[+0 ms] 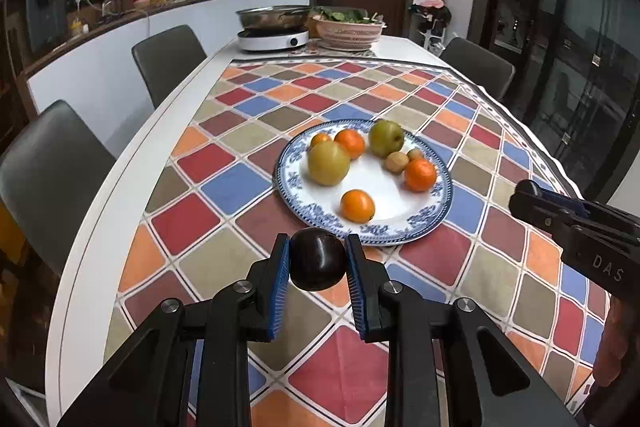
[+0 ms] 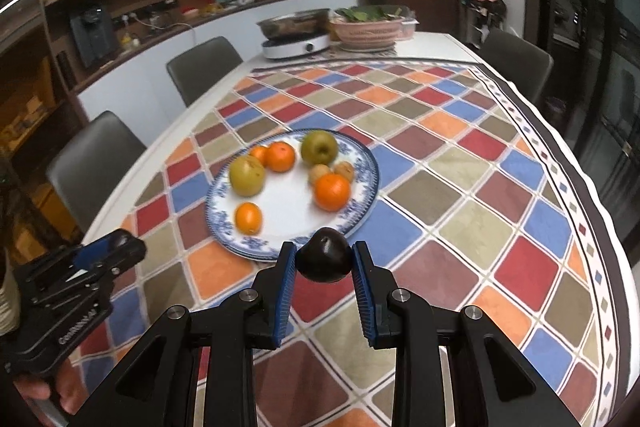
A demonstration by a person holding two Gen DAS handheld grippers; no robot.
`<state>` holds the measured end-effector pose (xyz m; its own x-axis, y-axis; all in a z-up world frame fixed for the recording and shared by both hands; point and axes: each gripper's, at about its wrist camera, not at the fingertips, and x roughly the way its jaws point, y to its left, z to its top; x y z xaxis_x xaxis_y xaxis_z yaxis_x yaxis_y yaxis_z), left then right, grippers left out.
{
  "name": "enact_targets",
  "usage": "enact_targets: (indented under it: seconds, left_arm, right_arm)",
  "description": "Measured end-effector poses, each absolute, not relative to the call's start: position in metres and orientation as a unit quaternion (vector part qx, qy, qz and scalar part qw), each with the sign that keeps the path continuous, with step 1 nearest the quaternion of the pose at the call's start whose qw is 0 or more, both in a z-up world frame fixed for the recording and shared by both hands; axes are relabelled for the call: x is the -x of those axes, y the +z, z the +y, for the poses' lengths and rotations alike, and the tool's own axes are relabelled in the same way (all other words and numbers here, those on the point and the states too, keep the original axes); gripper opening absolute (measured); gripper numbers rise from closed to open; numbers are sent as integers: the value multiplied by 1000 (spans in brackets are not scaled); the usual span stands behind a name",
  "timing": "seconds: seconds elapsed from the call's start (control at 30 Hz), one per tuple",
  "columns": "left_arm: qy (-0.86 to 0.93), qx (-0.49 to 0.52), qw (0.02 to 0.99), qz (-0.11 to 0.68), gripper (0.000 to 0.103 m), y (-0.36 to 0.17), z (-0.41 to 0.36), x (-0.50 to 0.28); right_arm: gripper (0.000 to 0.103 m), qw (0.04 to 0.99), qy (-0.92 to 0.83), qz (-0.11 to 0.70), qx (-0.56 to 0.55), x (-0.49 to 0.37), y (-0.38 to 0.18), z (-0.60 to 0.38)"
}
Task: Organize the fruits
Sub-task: 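Grasp a dark plum with the left tool while the right tool grasps another plum, then carry both plums onto the plate and open both tools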
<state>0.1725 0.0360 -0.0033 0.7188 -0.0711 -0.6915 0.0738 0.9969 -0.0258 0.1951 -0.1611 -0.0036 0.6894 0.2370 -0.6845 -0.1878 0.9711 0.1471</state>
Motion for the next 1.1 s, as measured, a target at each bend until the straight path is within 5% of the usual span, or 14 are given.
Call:
enact_targets:
  seconds: [1.1]
  left_arm:
    - [-145,-48,921,358,28,16,9,-257]
  right_arm:
    - [29,914,209,344,47,-263,20,-132]
